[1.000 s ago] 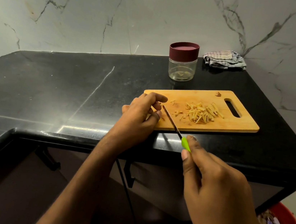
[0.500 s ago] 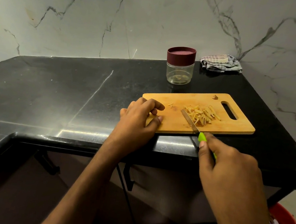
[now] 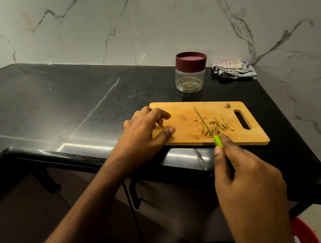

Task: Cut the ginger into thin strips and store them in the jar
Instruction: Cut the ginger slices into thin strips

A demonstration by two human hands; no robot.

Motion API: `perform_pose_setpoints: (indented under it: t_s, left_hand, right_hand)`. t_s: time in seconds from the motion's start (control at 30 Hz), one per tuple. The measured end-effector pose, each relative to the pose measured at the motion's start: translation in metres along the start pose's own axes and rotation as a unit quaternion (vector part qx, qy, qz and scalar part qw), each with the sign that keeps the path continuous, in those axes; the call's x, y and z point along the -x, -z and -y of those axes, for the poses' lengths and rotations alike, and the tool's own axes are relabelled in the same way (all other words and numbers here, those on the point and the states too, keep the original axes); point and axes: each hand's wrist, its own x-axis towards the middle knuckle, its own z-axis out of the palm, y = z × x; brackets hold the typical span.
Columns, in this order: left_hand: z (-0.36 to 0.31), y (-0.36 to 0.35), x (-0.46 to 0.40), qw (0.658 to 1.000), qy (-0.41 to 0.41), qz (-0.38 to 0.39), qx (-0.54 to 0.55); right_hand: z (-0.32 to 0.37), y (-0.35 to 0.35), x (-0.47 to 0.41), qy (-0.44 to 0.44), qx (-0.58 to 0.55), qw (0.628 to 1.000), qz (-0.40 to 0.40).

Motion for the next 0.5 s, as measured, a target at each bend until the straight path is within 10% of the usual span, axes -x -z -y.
perform_pose_setpoints:
  t_s: [0.23, 0.5]
  left_hand:
    - [0.005, 0.009, -0.002, 0.974, 0.090, -0.086, 0.191]
    - [0.011, 0.000, -0.017, 0.980, 0.117, -0.033, 0.156]
  right_hand:
    - [0.003, -0.016, -0.013, 0.018, 0.009, 1.000, 0.021]
    - [-0.004, -0.024, -0.029, 0.032, 0.005, 0.999, 0.004]
